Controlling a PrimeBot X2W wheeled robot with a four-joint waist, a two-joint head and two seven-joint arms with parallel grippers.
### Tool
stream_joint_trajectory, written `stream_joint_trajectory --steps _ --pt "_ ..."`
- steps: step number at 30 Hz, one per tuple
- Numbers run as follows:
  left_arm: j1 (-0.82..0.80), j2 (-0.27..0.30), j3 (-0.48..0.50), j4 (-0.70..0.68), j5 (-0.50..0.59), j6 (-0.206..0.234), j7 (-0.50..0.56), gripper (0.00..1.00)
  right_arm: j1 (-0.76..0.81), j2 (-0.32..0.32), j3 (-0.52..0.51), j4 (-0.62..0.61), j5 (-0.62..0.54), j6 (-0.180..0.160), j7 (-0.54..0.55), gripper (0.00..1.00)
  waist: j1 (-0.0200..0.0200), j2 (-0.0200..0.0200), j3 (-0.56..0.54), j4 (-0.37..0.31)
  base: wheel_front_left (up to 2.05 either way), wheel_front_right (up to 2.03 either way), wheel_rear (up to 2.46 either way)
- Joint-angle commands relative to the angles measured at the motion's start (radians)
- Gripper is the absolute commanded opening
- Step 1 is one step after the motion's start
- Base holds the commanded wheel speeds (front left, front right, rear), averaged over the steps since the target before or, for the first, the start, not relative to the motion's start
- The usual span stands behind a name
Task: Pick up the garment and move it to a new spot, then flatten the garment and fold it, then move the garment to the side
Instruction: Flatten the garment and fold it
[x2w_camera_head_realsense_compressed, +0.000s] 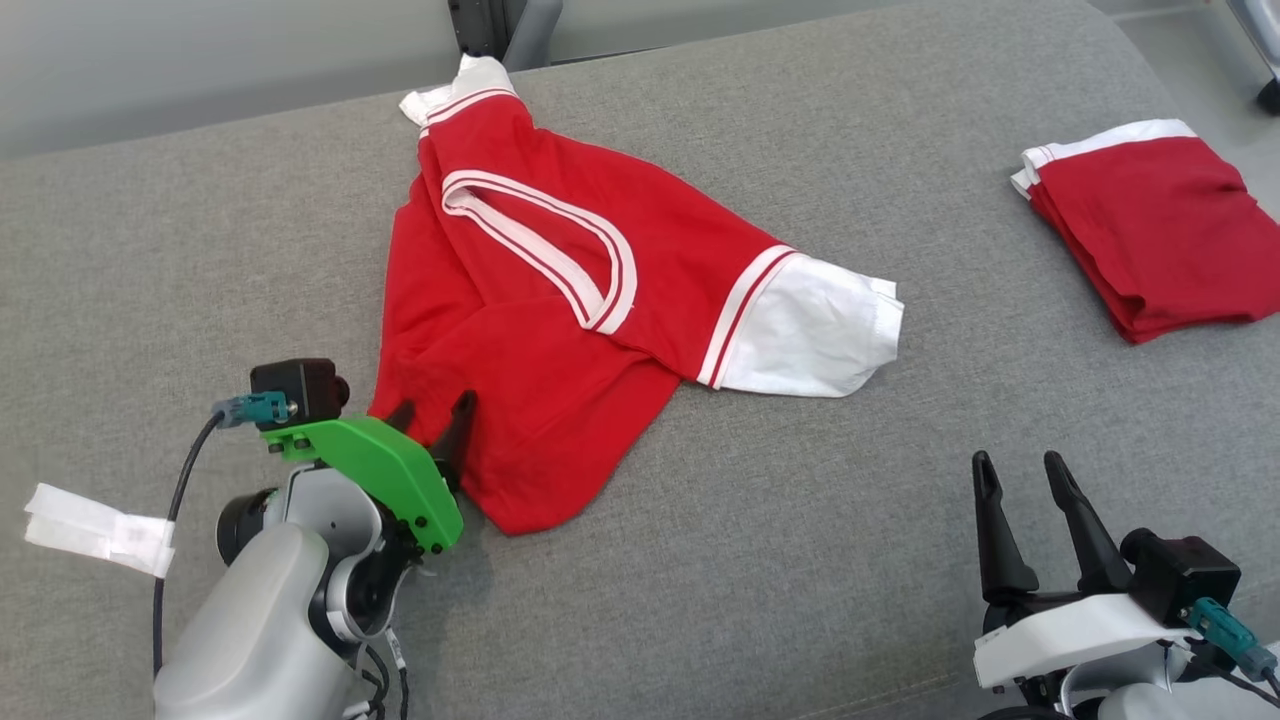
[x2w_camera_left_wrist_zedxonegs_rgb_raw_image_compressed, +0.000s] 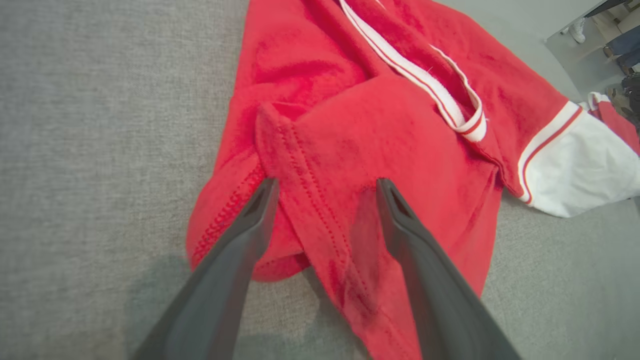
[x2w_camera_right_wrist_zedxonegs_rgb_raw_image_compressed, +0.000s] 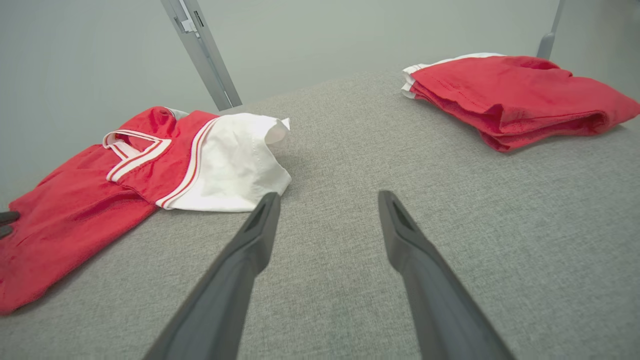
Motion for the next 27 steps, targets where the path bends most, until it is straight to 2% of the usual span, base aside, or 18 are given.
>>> stream_joint_trajectory --steps 1,9,17,20,27 --pt "0.025 0.0 0.008 0.001 -0.023 0.006 0.009 1.0 0.014 -0.002 0.002 -0.001 -0.003 -0.002 0.0 1.0 0.0 0.0 -0.004 -0.004 0.0 0.0 0.0" --pt "0.095 0.016 0.027 -0.036 -0.051 0.015 -0.001 1.0 0.029 -0.002 0.005 0.005 0.003 -0.002 0.0 1.0 0.0 0.0 -0.02 -0.016 0.0 0.0 0.0" --pt "0.253 -0.01 0.056 -0.191 -0.153 0.026 0.008 1.0 0.05 -0.002 -0.006 0.0 -0.011 -0.002 0.0 1.0 0.0 0.0 -0.032 -0.007 0.0 0.0 0.0" --pt "0.274 -0.017 0.055 -0.202 -0.164 0.039 0.014 1.0 0.043 -0.002 0.0 0.0 -0.015 -0.002 0.0 1.0 0.0 0.0 -0.03 -0.002 0.0 0.0 0.0" --pt "0.274 -0.025 0.062 -0.184 -0.177 0.038 0.01 1.0 0.03 -0.002 0.002 -0.006 -0.022 -0.002 0.0 1.0 0.0 0.0 -0.021 0.001 0.0 0.0 0.0"
